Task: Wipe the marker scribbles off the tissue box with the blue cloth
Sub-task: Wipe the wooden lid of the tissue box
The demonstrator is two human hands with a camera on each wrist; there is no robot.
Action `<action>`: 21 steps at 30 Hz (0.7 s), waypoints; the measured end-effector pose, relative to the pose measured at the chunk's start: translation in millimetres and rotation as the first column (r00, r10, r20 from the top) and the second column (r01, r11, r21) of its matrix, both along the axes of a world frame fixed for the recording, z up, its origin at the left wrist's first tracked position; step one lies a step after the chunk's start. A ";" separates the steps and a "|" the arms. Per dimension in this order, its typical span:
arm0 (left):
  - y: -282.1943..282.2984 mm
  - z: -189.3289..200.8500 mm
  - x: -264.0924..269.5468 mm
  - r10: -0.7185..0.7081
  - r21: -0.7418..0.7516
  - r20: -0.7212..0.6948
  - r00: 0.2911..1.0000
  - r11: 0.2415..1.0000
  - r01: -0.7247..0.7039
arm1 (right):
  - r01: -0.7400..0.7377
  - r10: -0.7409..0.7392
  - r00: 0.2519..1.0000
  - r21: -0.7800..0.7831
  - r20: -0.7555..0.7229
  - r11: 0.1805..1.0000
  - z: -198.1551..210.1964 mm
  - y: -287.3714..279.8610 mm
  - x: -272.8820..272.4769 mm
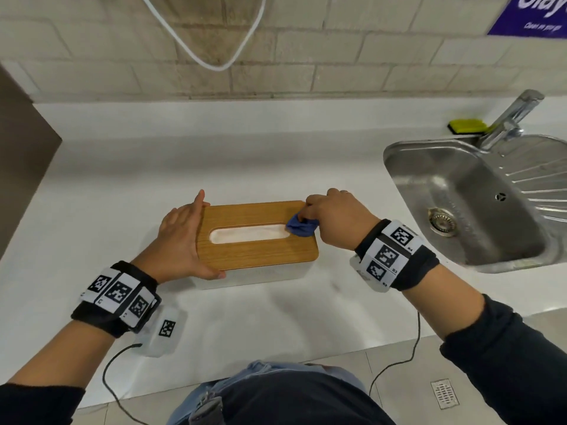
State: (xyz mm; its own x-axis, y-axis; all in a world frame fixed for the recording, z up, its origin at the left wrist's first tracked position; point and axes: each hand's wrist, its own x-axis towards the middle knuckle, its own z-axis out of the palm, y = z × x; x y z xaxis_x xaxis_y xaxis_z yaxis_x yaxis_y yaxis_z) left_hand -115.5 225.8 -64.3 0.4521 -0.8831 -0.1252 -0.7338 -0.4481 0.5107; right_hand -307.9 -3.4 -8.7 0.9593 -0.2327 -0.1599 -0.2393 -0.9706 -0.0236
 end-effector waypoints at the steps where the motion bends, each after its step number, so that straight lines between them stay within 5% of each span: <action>1: 0.2 -0.8 0.5 0.001 -0.003 -0.001 1.000 1.000 -0.001 | 0.020 -0.020 1.000 0.028 0.014 0.999 -2.0 3.0 -6.0; 5: -0.5 -0.4 0.8 -0.014 -0.015 -0.005 1.000 1.000 0.014 | 0.052 -0.050 0.999 0.103 -0.019 0.993 -1.9 14.1 -23.8; 8: -1.7 1.2 1.1 -0.034 -0.021 -0.016 0.999 0.999 0.034 | 0.165 -0.172 0.974 -0.057 -0.150 0.985 2.5 15.4 -37.7; 10: -3.3 1.9 2.4 -0.049 -0.022 -0.024 0.999 0.999 0.048 | 0.360 -0.379 0.922 -0.182 -0.079 0.915 -6.4 8.0 -54.4; 13: -4.6 1.4 2.9 -0.062 -0.024 -0.036 0.997 0.998 0.061 | 0.743 -0.717 0.669 -0.132 0.195 0.657 -32.8 -13.7 -80.5; 16: -4.8 1.1 1.9 -0.056 -0.043 -0.020 0.998 0.998 0.055 | 0.905 -0.888 0.423 -0.028 0.180 0.425 -68.7 -37.5 -102.4; 21: -3.4 -1.1 2.8 -0.043 -0.027 -0.022 0.999 0.999 0.043 | 0.936 -0.940 0.335 0.144 -0.070 0.322 -97.4 -58.1 -121.7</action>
